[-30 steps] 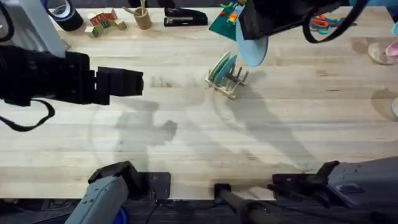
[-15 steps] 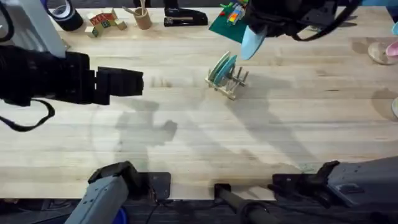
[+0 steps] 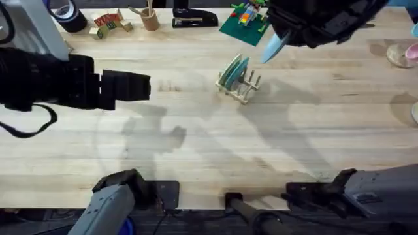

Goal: Pick up the plates from the table one by one and place each into a slot on the dish rack.

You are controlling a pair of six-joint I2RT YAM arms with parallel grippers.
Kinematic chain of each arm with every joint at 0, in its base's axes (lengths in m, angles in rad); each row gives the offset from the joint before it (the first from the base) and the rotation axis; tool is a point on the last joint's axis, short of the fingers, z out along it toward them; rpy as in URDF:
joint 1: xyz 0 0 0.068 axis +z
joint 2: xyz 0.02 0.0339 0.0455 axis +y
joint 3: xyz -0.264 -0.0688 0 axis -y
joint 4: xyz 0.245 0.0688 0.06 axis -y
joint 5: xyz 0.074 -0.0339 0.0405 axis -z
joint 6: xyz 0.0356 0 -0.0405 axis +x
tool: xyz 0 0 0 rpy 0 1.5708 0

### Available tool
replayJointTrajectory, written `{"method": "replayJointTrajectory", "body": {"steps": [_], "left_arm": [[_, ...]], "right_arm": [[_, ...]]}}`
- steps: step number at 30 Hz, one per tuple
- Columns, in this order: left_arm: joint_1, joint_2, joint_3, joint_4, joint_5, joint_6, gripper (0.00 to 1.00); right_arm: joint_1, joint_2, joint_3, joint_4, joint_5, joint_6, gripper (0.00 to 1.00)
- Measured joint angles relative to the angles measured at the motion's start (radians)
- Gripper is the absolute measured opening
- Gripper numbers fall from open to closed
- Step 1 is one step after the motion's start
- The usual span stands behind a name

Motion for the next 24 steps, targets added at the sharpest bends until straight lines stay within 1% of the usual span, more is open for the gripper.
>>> {"method": "replayJointTrajectory", "body": {"steps": [4, 9, 18, 24], "left_arm": [[0.000, 0.000, 0.000, 0.000, 0.000, 0.000, 0.995], [0.000, 0.000, 0.000, 0.000, 0.000, 0.000, 0.995], [0.000, 0.000, 0.000, 0.000, 0.000, 0.000, 0.995], [0.000, 0.000, 0.000, 0.000, 0.000, 0.000, 0.995]], "right_arm": [[0.000, 0.000, 0.000, -0.018, 0.000, 0.064, 0.031], [0.000, 0.000, 0.000, -0.018, -0.003, 0.098, 0.031], [-0.031, 0.020, 0.002, -0.020, -0.019, 0.109, 0.031], [-0.033, 0.053, 0.002, -0.019, -0.028, 0.115, 0.031]]}}
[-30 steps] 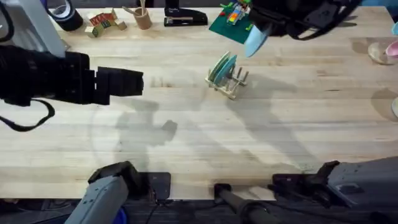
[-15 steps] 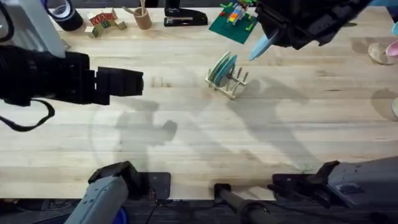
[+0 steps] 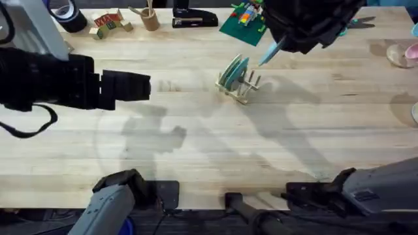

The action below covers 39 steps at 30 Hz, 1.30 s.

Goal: Pick up the plates from the table one by one and place each into a slot on the dish rack.

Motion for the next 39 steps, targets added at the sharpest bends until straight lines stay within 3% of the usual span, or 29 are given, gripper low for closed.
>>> {"method": "replayJointTrajectory", "body": {"steps": [39], "left_arm": [[0.000, 0.000, 0.000, 0.000, 0.000, 0.000, 0.994]], "right_arm": [[-0.014, 0.030, 0.000, 0.006, -0.018, 0.028, 0.031]]}}
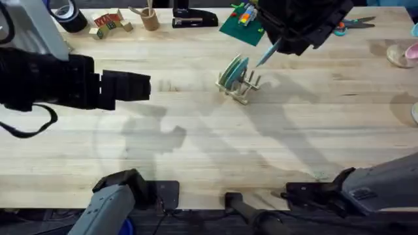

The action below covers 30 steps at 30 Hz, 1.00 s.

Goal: Pick up the plates from the table one by one and place each into a slot on the dish rack.

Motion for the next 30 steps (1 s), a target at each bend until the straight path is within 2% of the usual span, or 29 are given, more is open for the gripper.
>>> {"method": "replayJointTrajectory", "body": {"steps": [30], "left_arm": [[0.000, 0.000, 0.000, 0.000, 0.000, 0.000, 0.993]], "right_arm": [[-0.029, 0.016, -0.171, 0.140, -0.060, 0.000, 0.031]]}}
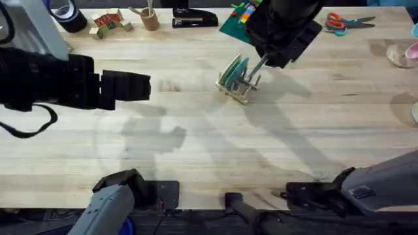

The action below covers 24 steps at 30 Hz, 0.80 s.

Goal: Pick up the plates from the table one by one and place each into a slot on the dish rack.

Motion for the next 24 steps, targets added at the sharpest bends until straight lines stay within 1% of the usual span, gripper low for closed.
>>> {"method": "replayJointTrajectory", "body": {"steps": [6, 16, 24], "left_arm": [[0.000, 0.000, 0.000, 0.000, 0.000, 0.000, 0.994], [0.000, 0.000, 0.000, 0.000, 0.000, 0.000, 0.994], [0.000, 0.000, 0.000, 0.000, 0.000, 0.000, 0.994]], "right_arm": [[-0.003, 0.002, -0.039, 0.053, -0.015, 0.004, 0.031], [-0.011, 0.059, -0.041, 0.074, -0.026, 0.007, 0.031], [-0.018, 0.063, -0.042, 0.075, -0.026, 0.007, 0.031]]}}
